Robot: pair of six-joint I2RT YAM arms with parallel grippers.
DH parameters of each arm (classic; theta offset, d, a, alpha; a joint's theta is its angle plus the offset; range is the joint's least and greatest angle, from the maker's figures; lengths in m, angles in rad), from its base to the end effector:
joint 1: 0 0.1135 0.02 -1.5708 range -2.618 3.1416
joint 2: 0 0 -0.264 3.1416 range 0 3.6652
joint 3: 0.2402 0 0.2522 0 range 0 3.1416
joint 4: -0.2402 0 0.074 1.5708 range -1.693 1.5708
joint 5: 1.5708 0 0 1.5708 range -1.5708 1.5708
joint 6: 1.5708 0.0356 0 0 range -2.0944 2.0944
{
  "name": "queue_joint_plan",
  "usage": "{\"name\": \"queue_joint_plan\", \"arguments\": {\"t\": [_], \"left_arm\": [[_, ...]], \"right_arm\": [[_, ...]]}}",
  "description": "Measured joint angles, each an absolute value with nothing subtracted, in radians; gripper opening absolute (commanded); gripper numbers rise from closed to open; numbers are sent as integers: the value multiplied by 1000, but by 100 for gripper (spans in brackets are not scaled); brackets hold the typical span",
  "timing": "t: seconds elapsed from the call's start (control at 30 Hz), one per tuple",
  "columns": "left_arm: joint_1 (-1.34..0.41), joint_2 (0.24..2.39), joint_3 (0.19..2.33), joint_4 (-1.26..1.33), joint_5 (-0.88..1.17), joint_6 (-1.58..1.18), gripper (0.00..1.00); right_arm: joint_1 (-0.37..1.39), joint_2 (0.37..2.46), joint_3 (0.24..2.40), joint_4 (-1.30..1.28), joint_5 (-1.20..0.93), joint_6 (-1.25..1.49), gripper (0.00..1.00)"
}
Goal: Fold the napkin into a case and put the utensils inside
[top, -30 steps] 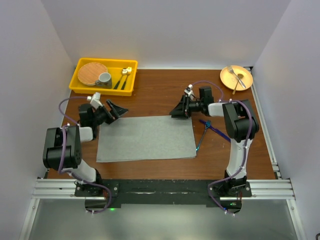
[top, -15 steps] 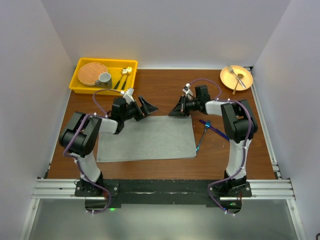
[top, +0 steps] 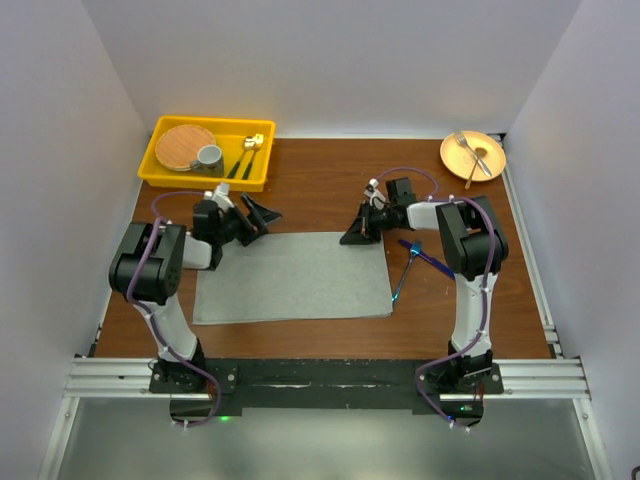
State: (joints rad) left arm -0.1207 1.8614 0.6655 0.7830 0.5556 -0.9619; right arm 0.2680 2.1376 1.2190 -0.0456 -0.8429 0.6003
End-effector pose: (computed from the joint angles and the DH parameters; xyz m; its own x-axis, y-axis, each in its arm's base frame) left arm 0.3319 -0.0592 0.1186 -0.7052 -0.6165 -0.3503 0.0061 0.4888 -0.8724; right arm 0.3920 0.1352 0.0977 -0.9851 0.1192 -0.1239 -0.0365 0.5593 0.8282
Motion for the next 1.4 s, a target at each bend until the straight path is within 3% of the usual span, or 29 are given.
{"name": "queue_joint_plan", "arguments": {"t": [0.43, 0.67, 0.77, 0.8, 0.9, 1.07, 1.23, 1.33, 1.37, 1.4], "left_arm": [[299, 1803, 598, 738, 729, -778, 100], [386, 1758, 645, 639, 787, -681, 100], [382, 1655, 794, 382, 788, -482, 100], [375, 1619, 855, 297, 777, -398, 100], [345, 1496, 1000, 32, 723, -139, 100], [231, 1278, 978, -290, 611, 200, 100], [77, 1148, 841, -508, 513, 405, 85], [-12, 1149, 799, -576, 454, 489, 68], [-38, 1160, 788, -592, 437, 511, 56], [-54, 1175, 782, -605, 427, 524, 51]], "right_arm": [[262, 2136, 1219, -65, -850, 572, 0], [263, 2133, 1231, -95, -855, 554, 1], [272, 2119, 1251, -142, -854, 528, 14], [276, 2111, 1267, -174, -854, 511, 30], [287, 2086, 1360, -273, -857, 440, 55], [295, 2028, 1541, -470, -815, 221, 58], [295, 1961, 1535, -591, -723, 58, 47], [299, 1928, 1443, -614, -672, 20, 41], [301, 1924, 1414, -616, -657, 16, 39], [303, 1923, 1385, -617, -640, 12, 37]]}}
